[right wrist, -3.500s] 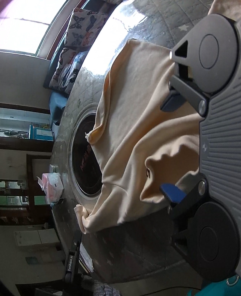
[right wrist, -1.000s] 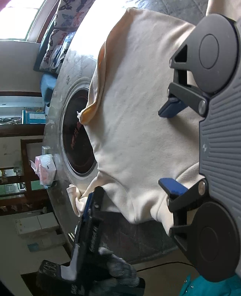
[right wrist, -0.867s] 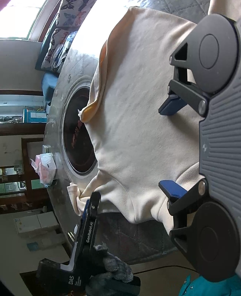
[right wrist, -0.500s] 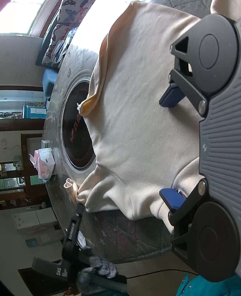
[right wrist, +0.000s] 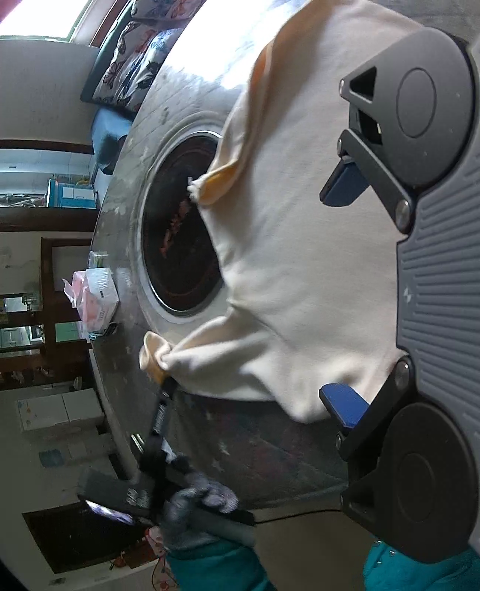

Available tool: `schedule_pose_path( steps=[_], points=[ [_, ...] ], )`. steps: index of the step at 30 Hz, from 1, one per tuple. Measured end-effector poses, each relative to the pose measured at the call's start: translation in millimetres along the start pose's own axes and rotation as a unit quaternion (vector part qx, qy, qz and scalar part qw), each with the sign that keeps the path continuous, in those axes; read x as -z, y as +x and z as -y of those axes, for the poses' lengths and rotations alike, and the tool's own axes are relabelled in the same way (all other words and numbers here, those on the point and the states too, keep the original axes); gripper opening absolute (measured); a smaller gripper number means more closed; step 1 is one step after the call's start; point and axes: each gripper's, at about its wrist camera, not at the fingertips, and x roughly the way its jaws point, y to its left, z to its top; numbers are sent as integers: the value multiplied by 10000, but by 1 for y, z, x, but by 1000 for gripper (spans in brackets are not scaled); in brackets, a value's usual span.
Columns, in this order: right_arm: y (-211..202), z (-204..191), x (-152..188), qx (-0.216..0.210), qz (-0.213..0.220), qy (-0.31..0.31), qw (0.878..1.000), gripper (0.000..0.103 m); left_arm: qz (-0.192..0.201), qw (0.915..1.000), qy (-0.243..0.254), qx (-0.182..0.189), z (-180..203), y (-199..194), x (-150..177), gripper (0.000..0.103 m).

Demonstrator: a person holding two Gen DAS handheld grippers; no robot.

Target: Fold clothes

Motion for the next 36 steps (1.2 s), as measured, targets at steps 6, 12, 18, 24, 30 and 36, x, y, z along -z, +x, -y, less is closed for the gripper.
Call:
schedule_pose_path(
  steps=[6, 12, 18, 24, 30, 36],
  points=[
    [28, 23, -27, -173, -110, 46, 9998, 103, 271, 9994, 40, 226, 7, -18, -7, 38],
    [61, 46, -51, -558, -113, 294, 9979, 103, 324, 9985, 45, 428, 15, -17, -16, 44],
    [89, 65, -67, -620, -181, 435, 9970, 103, 100, 9997, -4, 243, 9, 2, -15, 45],
    [92, 99, -89, 209, 155, 580, 9980, 103, -23, 10000, 44, 28, 4, 16, -14, 48],
    [74, 118, -98, 677, 362, 636, 9950, 103, 29, 9999, -11, -103, -2, 21, -16, 51],
    [65, 98, -69, 398, -48, 466, 9981, 103, 32, 10000, -54, -23, -4, 26, -17, 49]
  ],
)
